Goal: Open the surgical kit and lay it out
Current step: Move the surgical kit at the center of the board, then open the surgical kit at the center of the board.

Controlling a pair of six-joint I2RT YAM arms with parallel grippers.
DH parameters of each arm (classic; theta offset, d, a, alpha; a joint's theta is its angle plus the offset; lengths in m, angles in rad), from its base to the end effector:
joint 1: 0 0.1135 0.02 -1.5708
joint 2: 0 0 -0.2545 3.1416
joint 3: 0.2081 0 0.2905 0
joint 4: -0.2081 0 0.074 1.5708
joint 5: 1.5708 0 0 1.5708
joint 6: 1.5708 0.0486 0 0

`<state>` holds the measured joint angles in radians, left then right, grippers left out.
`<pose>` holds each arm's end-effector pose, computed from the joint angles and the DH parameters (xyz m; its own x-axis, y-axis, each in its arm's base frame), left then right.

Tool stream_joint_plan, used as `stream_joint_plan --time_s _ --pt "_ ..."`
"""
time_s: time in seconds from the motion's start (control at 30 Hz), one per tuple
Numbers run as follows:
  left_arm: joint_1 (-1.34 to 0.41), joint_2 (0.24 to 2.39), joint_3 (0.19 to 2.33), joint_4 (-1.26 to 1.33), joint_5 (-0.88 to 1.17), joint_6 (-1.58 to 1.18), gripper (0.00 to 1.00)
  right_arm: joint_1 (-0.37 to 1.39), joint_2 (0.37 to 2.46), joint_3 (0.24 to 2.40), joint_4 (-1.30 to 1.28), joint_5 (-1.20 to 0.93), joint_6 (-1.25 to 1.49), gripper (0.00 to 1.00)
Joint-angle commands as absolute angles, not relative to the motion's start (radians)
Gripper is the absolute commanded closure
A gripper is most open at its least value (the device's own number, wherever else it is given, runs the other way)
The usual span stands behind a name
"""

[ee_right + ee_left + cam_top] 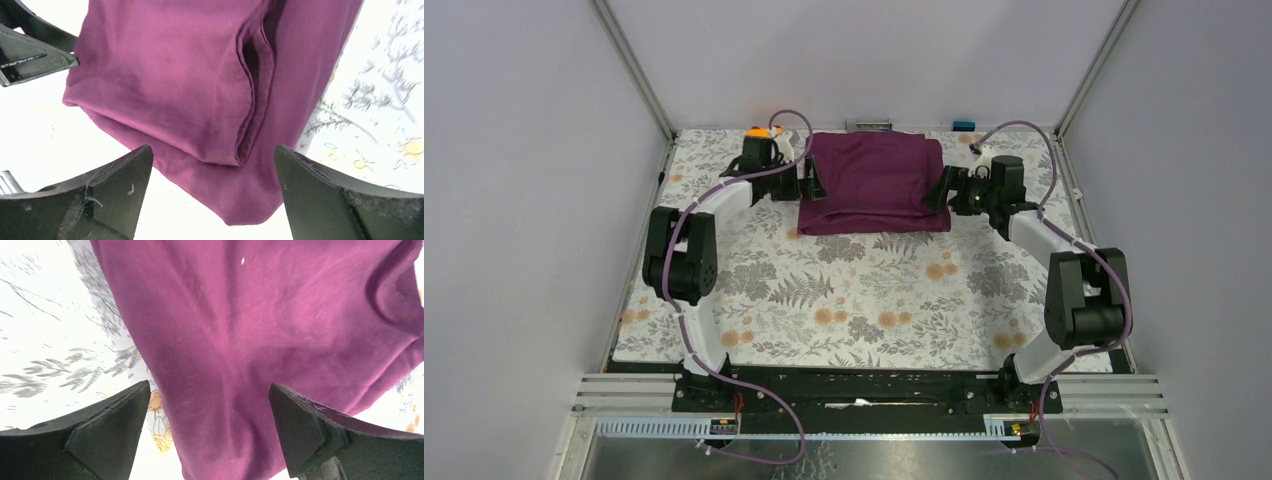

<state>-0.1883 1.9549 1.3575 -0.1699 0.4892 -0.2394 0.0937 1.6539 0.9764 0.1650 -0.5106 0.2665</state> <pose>0.4557 -0.1101 0.1580 -0.7804 -0.0643 -0.6219 0.3216 0.8117 -0.4876 0.3977 0.0612 0.1786 -0.6041 0.1740 -0.7776 -0.3592 0.8116 0.4607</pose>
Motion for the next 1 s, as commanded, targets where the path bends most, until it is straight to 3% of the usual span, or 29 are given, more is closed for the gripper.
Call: stream_joint_plan --time_s 0.0,0.27,0.47,0.67,0.97 --pt "-0.177 1.826 1.447 -0.152 0.479 -0.138 0.01 0.092 1.504 0.987 0.201 -0.466 0.184 0.02" --pt "-0.318 1.861 1.635 -0.285 0.473 0.031 0.02 0.054 1.293 0.892 0.129 -0.364 0.049 0.02" --pt "-0.491 1.988 1.773 -0.367 0.457 0.136 0.09 -0.037 1.151 0.855 0.018 -0.338 0.049 0.02" --pt "-0.630 2.122 1.905 -0.408 0.439 0.189 0.15 -0.124 1.108 0.855 -0.103 -0.332 0.060 0.02" --pt "-0.722 2.256 2.029 -0.405 0.395 0.175 0.22 -0.207 1.106 0.818 -0.086 -0.422 0.089 0.03"
